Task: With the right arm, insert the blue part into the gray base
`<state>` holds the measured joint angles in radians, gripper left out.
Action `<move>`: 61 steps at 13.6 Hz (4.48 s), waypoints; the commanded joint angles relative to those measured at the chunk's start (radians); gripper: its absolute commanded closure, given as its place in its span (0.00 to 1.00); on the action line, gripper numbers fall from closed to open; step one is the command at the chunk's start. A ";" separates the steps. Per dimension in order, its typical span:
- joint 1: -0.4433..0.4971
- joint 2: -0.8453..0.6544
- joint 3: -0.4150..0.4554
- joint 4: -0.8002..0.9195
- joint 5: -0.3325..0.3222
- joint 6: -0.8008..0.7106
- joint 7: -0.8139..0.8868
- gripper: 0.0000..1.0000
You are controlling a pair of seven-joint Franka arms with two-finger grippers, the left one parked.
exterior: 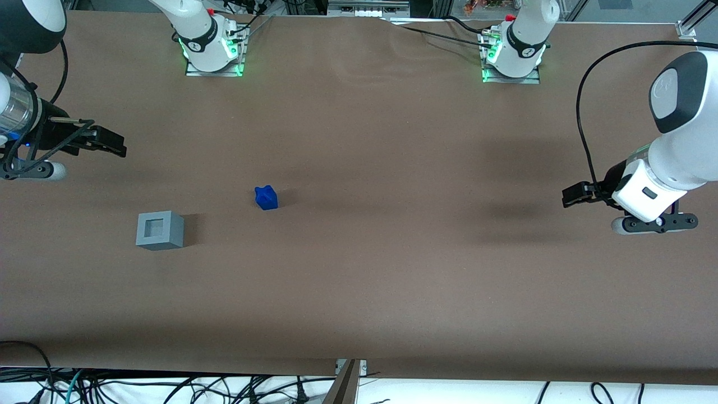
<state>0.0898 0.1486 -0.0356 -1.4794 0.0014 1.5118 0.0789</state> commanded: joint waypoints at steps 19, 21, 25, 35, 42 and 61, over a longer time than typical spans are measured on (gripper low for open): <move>-0.010 -0.026 0.005 -0.007 0.023 0.013 -0.143 0.01; -0.010 -0.026 0.006 -0.016 0.025 0.016 -0.136 0.01; -0.005 -0.012 0.025 -0.036 0.051 0.050 -0.116 0.01; 0.220 0.104 0.063 -0.278 0.083 0.490 0.264 0.01; 0.272 0.141 0.063 -0.531 0.071 0.801 0.297 0.01; 0.329 0.263 0.049 -0.570 0.035 0.992 0.274 0.96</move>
<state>0.4139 0.4371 0.0282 -2.0597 0.0513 2.5383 0.3648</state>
